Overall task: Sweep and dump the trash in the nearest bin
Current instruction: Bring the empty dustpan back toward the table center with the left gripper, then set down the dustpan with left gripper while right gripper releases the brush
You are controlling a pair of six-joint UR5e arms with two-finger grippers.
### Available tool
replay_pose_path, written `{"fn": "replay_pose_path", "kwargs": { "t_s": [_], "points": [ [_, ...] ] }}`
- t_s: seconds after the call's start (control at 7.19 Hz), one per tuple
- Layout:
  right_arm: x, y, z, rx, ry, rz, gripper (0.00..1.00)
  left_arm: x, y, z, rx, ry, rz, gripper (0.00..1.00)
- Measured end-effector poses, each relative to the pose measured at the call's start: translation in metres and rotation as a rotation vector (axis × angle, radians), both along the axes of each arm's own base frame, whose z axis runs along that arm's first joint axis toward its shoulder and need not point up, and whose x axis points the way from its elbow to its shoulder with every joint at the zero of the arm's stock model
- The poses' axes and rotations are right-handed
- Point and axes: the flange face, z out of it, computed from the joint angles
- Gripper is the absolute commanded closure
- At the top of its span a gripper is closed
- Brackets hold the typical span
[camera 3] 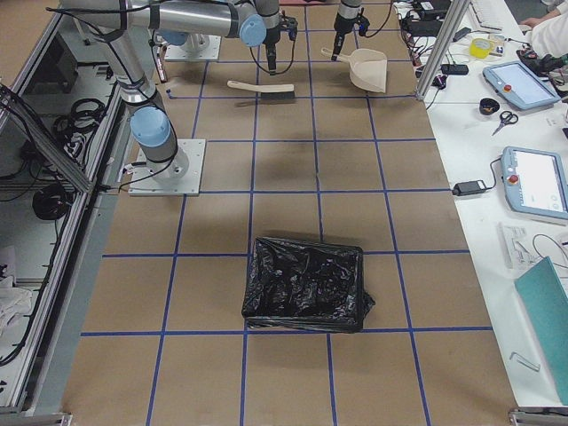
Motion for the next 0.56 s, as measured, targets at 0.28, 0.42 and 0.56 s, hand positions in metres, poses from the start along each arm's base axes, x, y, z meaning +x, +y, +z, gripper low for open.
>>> {"fn": "replay_pose_path", "kwargs": {
  "t_s": [0.28,0.42,0.56],
  "points": [
    [-0.056,-0.045,0.029,-0.002,0.001,-0.038,0.0,-0.031,0.016,-0.007,0.015,0.001,-0.016,1.0],
    [-0.083,-0.063,0.046,0.003,0.004,-0.04,0.0,-0.046,0.027,-0.01,0.024,-0.003,-0.022,1.0],
    [-0.104,-0.078,0.066,0.012,0.007,-0.038,0.0,-0.059,0.037,-0.01,0.027,-0.009,-0.01,1.0]
  ]
}}
